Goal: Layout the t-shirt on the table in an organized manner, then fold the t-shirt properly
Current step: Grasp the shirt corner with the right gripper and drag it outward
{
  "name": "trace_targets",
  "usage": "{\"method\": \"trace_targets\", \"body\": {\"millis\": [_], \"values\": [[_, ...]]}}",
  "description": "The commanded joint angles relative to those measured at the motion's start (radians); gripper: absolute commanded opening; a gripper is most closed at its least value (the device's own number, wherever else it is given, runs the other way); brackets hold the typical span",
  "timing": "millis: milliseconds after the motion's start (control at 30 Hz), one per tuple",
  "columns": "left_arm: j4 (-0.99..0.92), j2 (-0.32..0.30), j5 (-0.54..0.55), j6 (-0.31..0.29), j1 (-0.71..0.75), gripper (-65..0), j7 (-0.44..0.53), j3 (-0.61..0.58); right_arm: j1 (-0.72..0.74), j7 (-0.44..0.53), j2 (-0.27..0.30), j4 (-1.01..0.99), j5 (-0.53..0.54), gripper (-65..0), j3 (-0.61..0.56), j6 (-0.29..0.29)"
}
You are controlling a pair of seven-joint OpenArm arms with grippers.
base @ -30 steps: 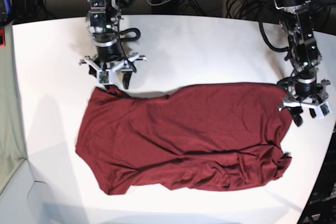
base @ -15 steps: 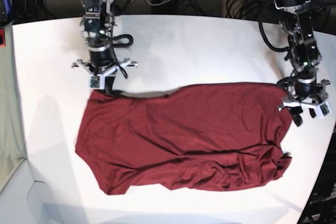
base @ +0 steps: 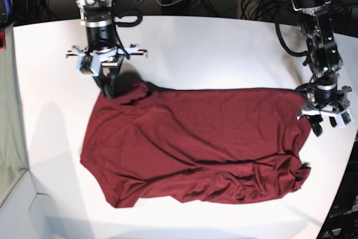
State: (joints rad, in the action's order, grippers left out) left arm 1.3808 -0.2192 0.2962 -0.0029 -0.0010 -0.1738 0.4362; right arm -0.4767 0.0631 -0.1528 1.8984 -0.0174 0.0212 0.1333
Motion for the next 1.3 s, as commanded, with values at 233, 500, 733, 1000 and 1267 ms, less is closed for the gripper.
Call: {"method": "trace_targets", "body": {"millis": [233, 500, 733, 1000, 1267], "values": [[0.021, -0.016, 0.002, -0.001, -0.018, -31.8, 0.029, 0.003, -0.093, 0.074, -0.004, 0.142, 0.009, -65.0, -0.123, 0.004], [0.022, -0.016, 0.002, -0.001, -0.011, -31.8, 0.029, 0.003, -0.170, 0.243, -0.004, 0.138, 0.009, -65.0, -0.050, 0.002], [0.052, -0.016, 0.002, -0.001, 0.009, -31.8, 0.029, 0.003, -0.202, 0.238, 0.046, 0.092, 0.095, -65.0, 0.116, 0.004], [0.053, -0.013, 0.002, -0.001, 0.011, -31.8, 0.029, 0.002, -0.201, 0.237, 0.160, -0.036, 0.124, -65.0, 0.190, 0.004], [0.058, -0.013, 0.002, -0.001, 0.012, -31.8, 0.029, 0.002, -0.133, 0.235, 0.154, 0.140, 0.122, -65.0, 0.162, 0.004]]}}
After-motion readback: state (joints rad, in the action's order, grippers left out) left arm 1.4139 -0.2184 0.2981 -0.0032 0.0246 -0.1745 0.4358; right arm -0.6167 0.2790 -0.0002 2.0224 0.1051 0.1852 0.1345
